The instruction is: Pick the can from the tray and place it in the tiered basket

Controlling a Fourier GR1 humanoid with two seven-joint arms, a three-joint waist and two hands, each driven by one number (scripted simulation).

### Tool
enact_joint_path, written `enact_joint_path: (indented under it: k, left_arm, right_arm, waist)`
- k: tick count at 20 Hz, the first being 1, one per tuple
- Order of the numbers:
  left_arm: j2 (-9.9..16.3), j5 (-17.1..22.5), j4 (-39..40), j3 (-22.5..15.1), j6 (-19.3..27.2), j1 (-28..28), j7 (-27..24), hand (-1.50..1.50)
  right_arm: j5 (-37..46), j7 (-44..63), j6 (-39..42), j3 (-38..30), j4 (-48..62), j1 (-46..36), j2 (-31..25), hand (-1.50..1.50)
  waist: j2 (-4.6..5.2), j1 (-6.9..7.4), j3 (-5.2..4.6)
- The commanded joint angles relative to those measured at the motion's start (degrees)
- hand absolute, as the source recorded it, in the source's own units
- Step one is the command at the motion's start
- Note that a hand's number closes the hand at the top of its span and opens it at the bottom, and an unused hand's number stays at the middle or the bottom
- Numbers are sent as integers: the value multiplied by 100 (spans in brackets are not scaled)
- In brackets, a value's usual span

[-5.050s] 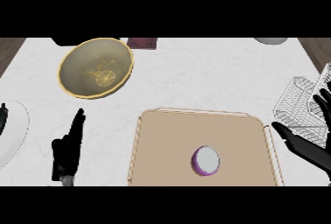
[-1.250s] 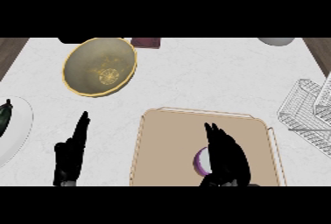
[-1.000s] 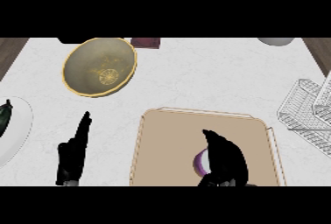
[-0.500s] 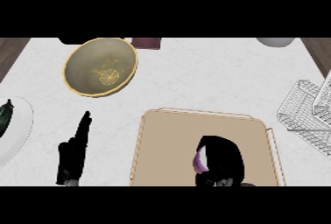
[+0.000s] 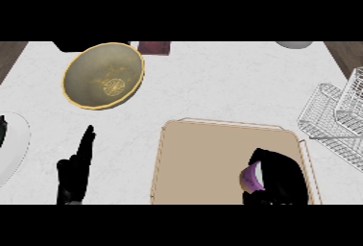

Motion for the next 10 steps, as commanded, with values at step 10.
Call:
enact_joint_path:
  k: [10]
  left_arm:
    - [-36, 72, -181, 218, 255, 456, 63, 0]
  right_arm:
    - [-2785, -1986, -1037, -4366, -1626, 1879, -1740, 150]
  waist:
    - [-76, -600, -14]
